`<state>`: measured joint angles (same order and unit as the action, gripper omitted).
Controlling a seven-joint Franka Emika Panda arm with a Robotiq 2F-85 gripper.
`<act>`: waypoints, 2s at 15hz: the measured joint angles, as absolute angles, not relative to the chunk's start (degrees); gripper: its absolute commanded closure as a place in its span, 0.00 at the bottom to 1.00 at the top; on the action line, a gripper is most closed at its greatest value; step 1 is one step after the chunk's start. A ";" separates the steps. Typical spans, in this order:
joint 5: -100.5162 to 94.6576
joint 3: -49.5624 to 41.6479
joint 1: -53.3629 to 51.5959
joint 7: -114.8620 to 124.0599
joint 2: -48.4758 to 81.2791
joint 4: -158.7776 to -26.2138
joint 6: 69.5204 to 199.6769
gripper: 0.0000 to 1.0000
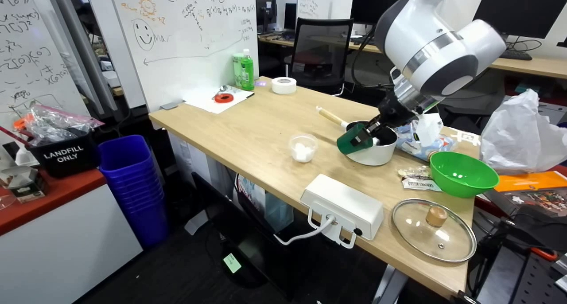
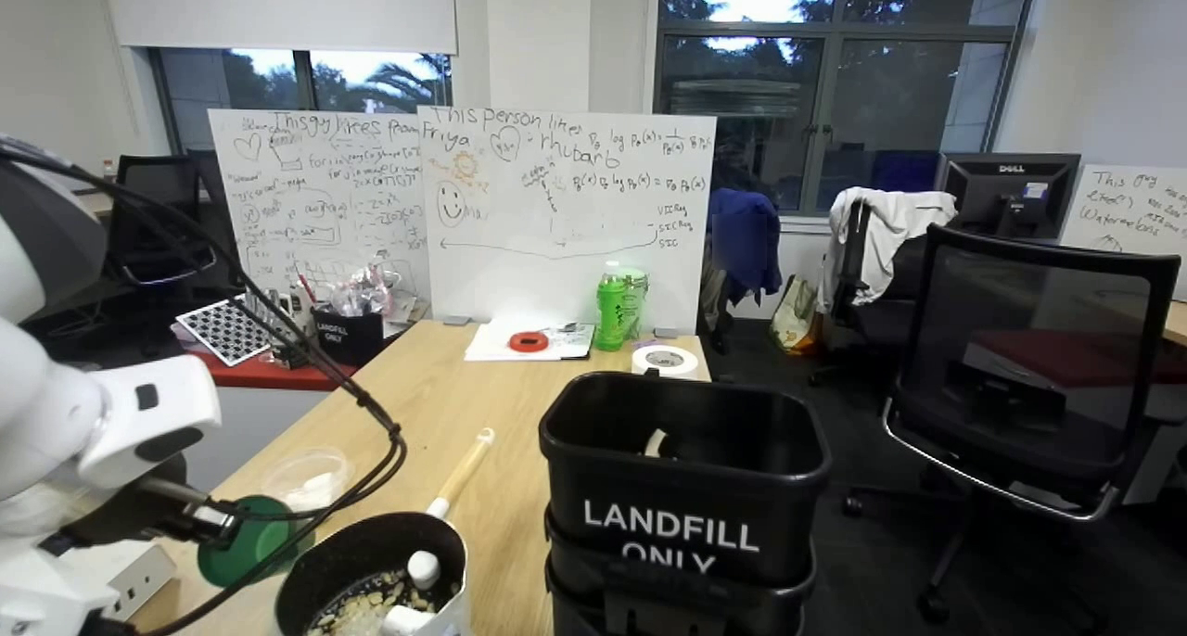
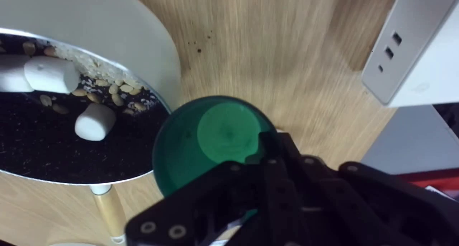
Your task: Pour the contents of the cup into the pot
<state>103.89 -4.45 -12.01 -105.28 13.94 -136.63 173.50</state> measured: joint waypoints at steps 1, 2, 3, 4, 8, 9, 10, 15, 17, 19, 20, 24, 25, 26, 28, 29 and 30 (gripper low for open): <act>103.56 -4.24 -12.96 -105.66 14.28 -137.08 175.50 0.99; 103.22 -4.05 -13.87 -106.14 14.60 -137.56 177.37 0.99; 102.49 -3.95 -14.58 -106.48 14.91 -138.09 178.94 0.99; 101.40 -3.93 -15.14 -106.62 15.34 -138.51 180.39 0.99; 96.45 -3.92 -16.08 -106.68 17.73 -140.02 184.22 0.99; 95.18 -3.92 -16.13 -106.56 18.57 -140.57 184.68 0.99; 93.78 -3.91 -16.24 -106.41 18.88 -140.98 185.62 0.99; 89.45 -3.89 -17.48 -106.14 18.39 -144.64 189.87 0.99; 86.49 -3.45 -17.98 -104.43 18.19 -146.48 191.78 0.99; 81.05 -2.70 -18.35 -99.46 18.16 -148.72 194.18 0.99; 81.66 -2.98 -19.04 -100.20 18.17 -149.05 194.73 0.99; 85.22 -3.84 -20.73 -104.02 18.47 -149.22 195.93 0.99; 86.27 -3.91 -20.88 -105.19 18.47 -149.20 196.04 0.99; 87.37 -3.91 -20.94 -106.49 18.47 -149.13 196.17 0.99; 89.58 -3.91 -20.99 -109.27 18.47 -148.91 196.31 0.99; 90.59 -3.90 -20.99 -110.59 18.47 -148.78 196.33 0.94; 91.55 -3.89 -20.99 -111.95 18.47 -148.63 196.35 0.69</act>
